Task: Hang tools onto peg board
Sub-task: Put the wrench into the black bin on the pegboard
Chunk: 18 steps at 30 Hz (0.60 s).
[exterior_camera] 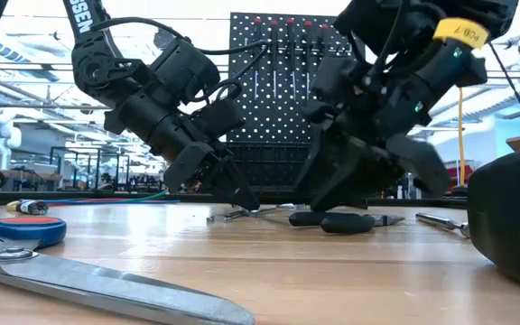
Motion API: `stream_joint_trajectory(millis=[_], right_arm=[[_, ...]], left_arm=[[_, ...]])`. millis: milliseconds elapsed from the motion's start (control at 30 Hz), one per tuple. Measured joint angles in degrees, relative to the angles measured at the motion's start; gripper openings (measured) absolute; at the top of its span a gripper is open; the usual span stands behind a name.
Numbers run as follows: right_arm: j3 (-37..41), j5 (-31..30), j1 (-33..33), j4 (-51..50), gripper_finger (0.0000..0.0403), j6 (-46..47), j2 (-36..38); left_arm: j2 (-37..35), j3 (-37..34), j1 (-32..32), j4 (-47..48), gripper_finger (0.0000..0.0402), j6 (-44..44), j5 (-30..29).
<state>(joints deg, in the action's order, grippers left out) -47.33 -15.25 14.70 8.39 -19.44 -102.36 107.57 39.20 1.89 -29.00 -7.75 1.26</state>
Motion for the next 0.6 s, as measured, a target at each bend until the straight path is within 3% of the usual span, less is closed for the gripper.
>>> stream_joint_trajectory(millis=[600], right_arm=[[0.0,-0.4,2.0,5.8,0.0178,-3.9,-3.9]], left_arm=[[0.0,0.0,0.1,0.2,0.0000,1.4,0.5]])
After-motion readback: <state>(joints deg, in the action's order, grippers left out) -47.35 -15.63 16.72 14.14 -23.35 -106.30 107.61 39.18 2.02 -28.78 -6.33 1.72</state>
